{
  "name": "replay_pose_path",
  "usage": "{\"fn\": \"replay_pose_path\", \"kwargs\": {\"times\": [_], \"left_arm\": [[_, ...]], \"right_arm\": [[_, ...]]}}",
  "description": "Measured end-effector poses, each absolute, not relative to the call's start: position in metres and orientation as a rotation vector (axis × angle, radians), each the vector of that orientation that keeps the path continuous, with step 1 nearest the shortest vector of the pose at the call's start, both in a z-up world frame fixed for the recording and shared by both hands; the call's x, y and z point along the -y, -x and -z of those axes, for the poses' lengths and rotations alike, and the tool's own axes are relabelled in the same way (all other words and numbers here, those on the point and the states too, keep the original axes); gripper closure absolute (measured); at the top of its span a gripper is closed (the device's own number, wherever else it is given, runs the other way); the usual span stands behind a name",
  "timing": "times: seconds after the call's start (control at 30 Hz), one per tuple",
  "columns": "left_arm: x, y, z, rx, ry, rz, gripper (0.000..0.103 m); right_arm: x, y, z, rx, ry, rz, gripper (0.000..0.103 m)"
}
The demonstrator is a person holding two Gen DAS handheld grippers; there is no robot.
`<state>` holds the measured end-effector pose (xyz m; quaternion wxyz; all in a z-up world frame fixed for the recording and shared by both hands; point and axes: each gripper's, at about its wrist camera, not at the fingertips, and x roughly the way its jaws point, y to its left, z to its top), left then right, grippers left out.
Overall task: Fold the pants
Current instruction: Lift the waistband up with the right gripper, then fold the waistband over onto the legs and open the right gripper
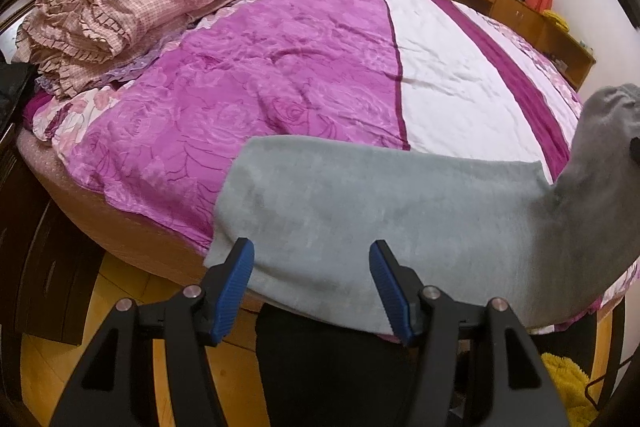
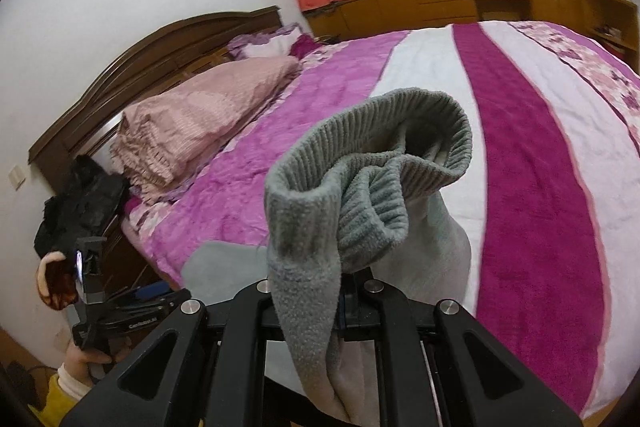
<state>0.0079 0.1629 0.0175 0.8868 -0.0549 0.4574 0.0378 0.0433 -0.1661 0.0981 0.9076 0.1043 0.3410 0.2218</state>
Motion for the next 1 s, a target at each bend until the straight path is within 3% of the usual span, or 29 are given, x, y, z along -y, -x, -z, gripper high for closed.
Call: {"fn": "replay_pose_path", "kwargs": {"times": [0.77,1.0], "left_arm": [[-0.230,0.006,-0.014,-0.917,0.214,-0.167,0.040],[-0.247,0.018,-0.015,-0.894,0.246,-0.189,0.040]], "right_arm": [[0.004,-0.061,-0.097,-0.779,-0.037,-0.709,0.099],[-0.048,-0.068,-0.070,-0.836,0.026,-0.755,0.099]]}}
